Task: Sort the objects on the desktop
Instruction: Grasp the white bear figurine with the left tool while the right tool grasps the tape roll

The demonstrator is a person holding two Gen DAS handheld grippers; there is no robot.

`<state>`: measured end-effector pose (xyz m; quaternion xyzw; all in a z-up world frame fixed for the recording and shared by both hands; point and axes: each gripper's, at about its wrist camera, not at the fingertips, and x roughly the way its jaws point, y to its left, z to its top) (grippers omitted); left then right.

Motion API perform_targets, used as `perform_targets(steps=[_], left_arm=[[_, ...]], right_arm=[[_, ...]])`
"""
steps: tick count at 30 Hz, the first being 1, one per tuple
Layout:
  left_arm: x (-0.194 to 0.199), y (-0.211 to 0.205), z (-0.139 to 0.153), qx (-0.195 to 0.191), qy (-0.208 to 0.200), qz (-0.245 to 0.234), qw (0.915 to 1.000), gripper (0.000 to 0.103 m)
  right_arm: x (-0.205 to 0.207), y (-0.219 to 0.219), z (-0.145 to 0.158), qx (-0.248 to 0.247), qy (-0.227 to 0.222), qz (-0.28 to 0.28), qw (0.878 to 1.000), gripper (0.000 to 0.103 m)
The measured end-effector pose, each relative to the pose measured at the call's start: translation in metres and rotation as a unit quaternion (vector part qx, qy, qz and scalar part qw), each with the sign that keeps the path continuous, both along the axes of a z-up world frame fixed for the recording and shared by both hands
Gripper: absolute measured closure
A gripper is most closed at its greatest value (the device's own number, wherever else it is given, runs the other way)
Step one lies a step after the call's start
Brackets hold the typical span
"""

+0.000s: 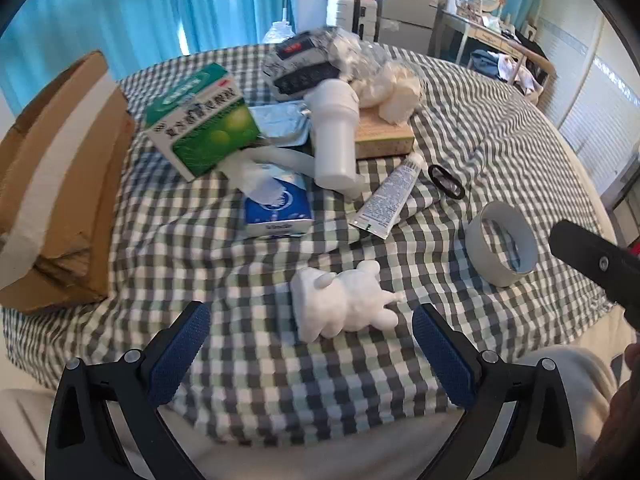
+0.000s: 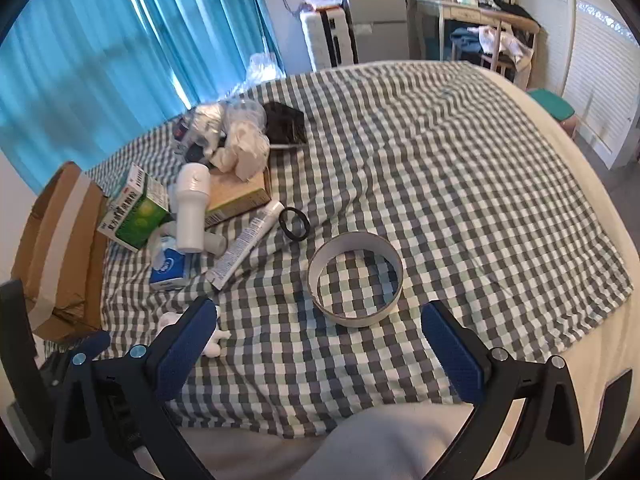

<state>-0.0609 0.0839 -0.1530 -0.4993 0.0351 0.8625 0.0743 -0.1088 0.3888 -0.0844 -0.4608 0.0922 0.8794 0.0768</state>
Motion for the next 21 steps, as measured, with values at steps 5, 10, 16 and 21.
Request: perform_targets(steps=[5,10,16,21], left_arm=[[-0.013,0.009,-0.026,-0.002,-0.029,-0.009,0.9995,0.000],[-0.023,0.013,-0.046,-0.009,-0.052,-0.013,0.9985,0.000],[-0.028,0.015,-0.066,-0.013,-0.063,-0.013,0.9978,0.000],[-0.028,0.011,-0.071,-0.005,-0.060,-0.014,0.9981,0.000]], right_arm=[[-0.023,0.005,-0.020,0.013,-0.048,-0.009,0.999,0.000],[-0.043,0.018,-0.045,0.024,-0.105,-0.035,0.994,0.000],[-0.064,0.036,-0.073,0.000,-0.150,-0.049,0.987,0.000],[-0.073,0.040,-0.091,-0.020,-0.176,-0.049,0.983,0.000]])
